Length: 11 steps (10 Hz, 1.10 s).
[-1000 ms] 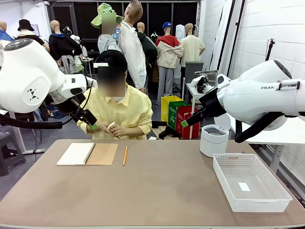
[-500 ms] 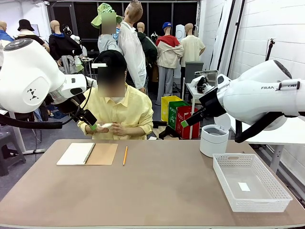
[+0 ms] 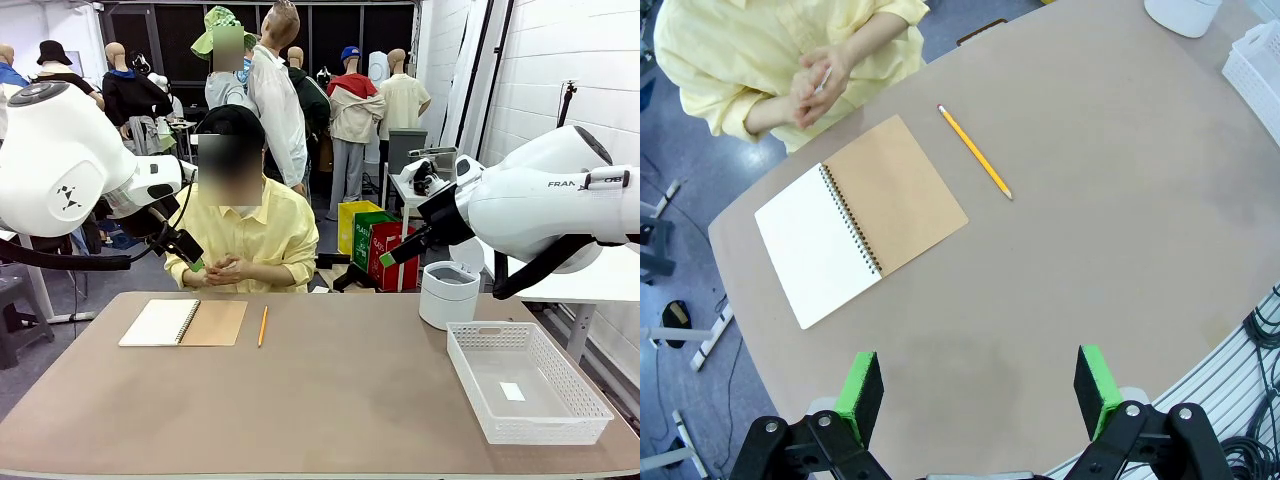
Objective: Sort the paper based on its condition.
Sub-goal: If a person hands you a paper, place it in the Organizing basket , and if it's crumpled, put it in the Trash can.
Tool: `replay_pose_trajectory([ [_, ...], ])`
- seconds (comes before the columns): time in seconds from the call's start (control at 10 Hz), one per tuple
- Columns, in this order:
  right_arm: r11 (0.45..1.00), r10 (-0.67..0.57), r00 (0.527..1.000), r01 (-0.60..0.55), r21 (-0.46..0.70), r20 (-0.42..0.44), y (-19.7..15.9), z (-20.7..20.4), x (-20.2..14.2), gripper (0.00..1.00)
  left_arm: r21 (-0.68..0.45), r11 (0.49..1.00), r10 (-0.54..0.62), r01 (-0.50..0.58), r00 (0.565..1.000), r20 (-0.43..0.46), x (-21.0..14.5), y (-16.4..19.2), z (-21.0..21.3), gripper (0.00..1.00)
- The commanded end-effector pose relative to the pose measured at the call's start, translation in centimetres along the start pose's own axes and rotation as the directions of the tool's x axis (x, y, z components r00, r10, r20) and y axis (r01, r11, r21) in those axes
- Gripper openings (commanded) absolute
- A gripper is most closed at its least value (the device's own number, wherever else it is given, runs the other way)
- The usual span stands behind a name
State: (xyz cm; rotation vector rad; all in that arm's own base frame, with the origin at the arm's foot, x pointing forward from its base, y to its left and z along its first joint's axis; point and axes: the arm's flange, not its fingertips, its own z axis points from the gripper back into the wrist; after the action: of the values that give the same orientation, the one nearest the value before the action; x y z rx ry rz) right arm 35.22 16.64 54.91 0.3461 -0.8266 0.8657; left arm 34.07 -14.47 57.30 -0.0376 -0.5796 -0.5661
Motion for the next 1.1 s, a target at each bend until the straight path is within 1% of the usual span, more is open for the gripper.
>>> replay_pose_trajectory([
  [0.0, 1.0, -0.004, 1.0, 0.004, 0.007, -0.002, 0.04, -0.01, -0.09, 1.0, 0.001, 1.0, -0.008, 0.008, 1.0, 0.011, -0.08, 0.14, -0.22, 1.0],
  [1.0, 1.0, -0.004, 1.0, 0.004, 0.007, -0.002, 0.04, -0.01, -0.09, 1.0, 0.001, 1.0, -0.008, 0.008, 1.0, 0.011, -0.08, 0.14, -0.22, 1.0],
])
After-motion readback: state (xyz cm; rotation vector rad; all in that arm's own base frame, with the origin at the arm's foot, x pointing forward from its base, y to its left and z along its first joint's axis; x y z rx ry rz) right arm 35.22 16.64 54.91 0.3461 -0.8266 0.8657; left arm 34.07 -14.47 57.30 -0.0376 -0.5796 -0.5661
